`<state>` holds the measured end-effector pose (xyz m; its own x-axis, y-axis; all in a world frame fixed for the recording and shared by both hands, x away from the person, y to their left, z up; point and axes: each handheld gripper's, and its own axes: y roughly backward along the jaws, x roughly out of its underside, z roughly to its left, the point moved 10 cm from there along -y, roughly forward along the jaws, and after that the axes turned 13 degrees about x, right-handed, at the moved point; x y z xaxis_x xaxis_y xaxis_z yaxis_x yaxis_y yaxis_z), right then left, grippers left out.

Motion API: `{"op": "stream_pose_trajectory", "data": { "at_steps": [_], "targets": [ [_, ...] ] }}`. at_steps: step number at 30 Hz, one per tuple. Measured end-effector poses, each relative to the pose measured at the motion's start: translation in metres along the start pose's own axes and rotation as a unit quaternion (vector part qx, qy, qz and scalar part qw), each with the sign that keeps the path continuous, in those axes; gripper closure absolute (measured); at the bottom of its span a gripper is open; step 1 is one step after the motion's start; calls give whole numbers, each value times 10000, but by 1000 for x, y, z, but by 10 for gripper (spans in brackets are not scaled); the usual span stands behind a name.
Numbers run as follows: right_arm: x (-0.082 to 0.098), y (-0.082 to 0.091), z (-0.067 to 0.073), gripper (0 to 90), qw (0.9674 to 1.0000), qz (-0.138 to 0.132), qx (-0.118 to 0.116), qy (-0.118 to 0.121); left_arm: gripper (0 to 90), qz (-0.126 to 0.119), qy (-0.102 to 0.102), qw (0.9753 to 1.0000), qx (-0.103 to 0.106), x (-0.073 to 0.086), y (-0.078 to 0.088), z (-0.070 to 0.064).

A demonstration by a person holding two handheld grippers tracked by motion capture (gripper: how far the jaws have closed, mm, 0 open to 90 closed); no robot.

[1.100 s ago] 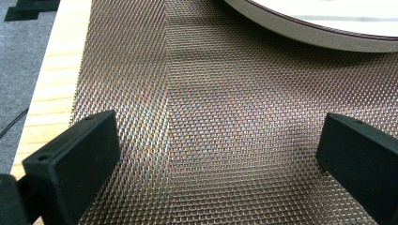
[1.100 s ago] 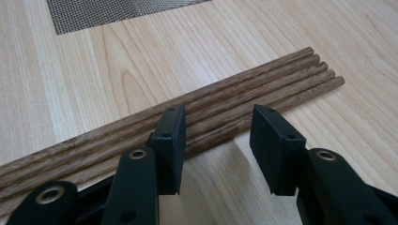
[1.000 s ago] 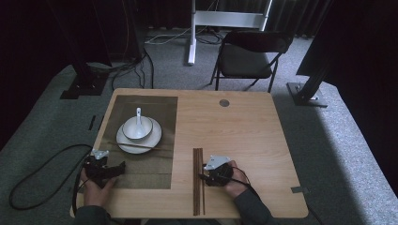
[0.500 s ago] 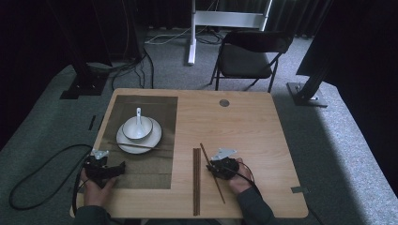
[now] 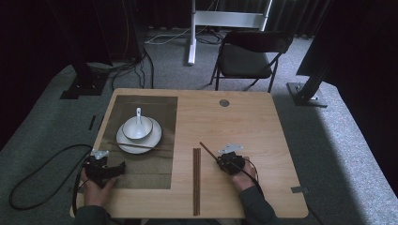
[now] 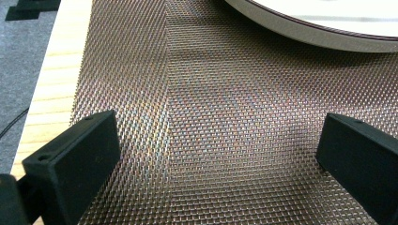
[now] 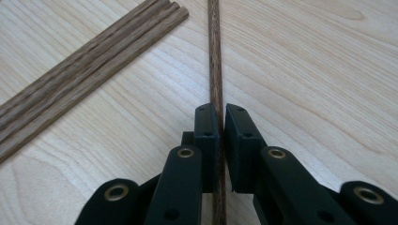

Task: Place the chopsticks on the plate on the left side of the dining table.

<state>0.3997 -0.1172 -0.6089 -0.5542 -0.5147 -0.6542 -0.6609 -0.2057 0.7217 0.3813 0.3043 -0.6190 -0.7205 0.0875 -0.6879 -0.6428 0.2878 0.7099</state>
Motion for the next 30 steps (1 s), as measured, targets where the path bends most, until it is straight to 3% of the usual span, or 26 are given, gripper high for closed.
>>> {"op": "stream_pose_trajectory", "data": {
  "at_steps": [15,30],
  "targets": [
    [-5,4,1,843,9996,-131,220,135,2,0,0,10000,0,0,0,0],
    [-14,15,9,843,9989,-369,146,242,2,0,0,10000,-1,0,0,0]
  ]
}}
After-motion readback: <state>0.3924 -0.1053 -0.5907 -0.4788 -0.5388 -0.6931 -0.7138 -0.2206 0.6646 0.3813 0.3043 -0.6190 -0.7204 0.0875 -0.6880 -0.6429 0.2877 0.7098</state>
